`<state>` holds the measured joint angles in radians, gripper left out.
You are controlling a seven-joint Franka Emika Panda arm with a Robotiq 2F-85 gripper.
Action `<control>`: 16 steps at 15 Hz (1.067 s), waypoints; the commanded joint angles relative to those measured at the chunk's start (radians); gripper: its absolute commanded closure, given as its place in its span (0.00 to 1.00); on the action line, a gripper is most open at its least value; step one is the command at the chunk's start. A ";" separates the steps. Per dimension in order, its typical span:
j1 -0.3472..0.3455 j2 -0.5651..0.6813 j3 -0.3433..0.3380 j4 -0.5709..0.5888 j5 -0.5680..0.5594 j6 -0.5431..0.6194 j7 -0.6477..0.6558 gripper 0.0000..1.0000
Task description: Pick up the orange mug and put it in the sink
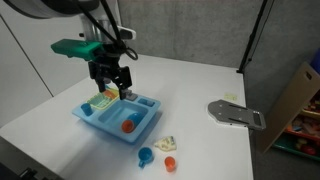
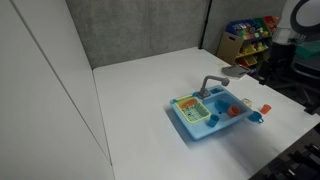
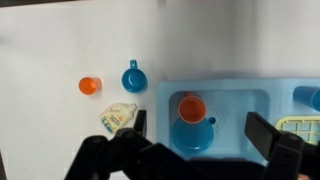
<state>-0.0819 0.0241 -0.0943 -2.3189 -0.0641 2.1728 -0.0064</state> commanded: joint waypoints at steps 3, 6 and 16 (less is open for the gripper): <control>0.018 -0.208 0.028 -0.060 -0.036 -0.092 -0.004 0.00; 0.020 -0.311 0.031 -0.084 -0.011 -0.118 -0.033 0.00; 0.021 -0.441 0.031 -0.107 0.007 -0.159 -0.067 0.00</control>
<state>-0.0634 -0.4171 -0.0606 -2.4274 -0.0559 2.0161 -0.0742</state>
